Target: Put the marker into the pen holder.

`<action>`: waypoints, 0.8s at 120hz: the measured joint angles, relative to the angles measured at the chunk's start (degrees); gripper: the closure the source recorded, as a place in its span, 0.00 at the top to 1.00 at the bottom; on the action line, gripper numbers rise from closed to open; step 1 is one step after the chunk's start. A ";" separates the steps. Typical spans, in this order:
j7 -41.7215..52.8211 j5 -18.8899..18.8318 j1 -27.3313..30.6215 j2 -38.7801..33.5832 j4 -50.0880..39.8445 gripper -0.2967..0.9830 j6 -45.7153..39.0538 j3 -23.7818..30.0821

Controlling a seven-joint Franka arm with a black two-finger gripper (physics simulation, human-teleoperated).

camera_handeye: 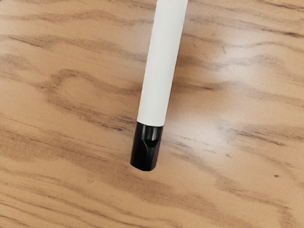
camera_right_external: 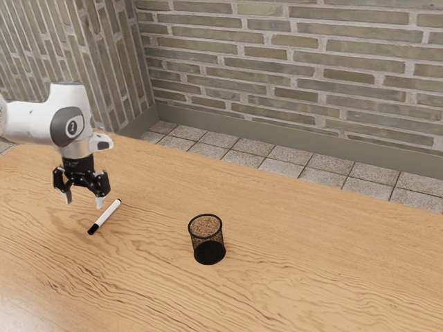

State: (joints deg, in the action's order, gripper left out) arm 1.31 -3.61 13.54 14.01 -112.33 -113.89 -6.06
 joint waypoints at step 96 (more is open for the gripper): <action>11.22 3.11 -0.26 14.41 6.30 0.77 -18.09 0.26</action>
State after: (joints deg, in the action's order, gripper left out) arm 12.53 -0.50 13.28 28.43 -106.04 -131.98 -5.80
